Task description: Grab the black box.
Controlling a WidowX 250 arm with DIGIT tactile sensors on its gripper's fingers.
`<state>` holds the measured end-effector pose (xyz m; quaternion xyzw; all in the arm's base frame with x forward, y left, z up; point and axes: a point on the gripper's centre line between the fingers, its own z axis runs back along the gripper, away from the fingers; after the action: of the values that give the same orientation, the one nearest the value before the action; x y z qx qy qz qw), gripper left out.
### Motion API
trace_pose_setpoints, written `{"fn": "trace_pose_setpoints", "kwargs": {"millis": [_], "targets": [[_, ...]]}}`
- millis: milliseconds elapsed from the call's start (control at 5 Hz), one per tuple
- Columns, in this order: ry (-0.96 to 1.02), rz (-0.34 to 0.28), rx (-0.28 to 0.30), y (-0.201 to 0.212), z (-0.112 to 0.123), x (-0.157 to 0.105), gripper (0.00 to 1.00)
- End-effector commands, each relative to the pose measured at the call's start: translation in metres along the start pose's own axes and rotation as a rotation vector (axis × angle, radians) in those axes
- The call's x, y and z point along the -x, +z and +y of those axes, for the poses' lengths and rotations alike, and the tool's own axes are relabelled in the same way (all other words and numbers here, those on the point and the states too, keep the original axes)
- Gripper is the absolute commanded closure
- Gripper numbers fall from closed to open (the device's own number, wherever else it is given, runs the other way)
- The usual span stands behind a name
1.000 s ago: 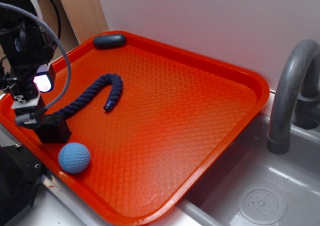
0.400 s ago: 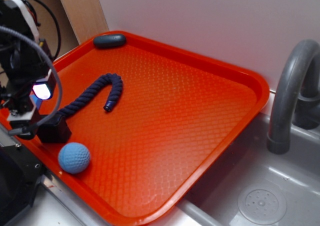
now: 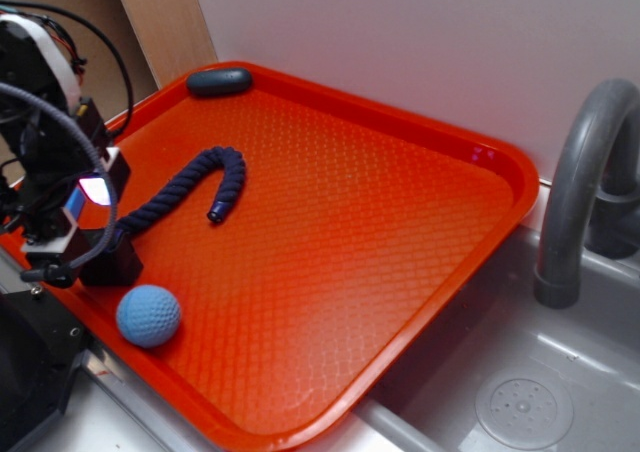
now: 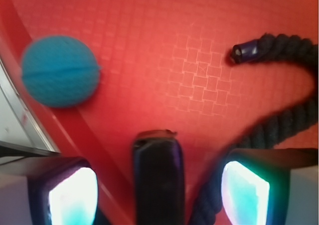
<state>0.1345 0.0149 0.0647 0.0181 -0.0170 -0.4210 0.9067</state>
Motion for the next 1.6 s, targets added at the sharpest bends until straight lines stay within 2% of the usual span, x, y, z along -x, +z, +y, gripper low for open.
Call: {"fn": "trace_pose_setpoints", "kwargs": {"millis": [0, 200, 400, 1000, 1200, 1400], "targets": [[0.000, -0.014, 0.039, -0.025, 0.000, -0.006, 0.00], [-0.017, 0.015, 0.053, -0.034, -0.009, -0.012, 0.00], [0.010, 0.018, 0.045, -0.037, -0.007, -0.015, 0.97], [0.026, -0.006, 0.011, -0.002, -0.007, -0.016, 1.00], [0.223, 0.067, 0.035, 0.033, 0.009, -0.034, 1.00], [0.361, 0.099, 0.037, 0.061, 0.025, -0.052, 1.00]]}}
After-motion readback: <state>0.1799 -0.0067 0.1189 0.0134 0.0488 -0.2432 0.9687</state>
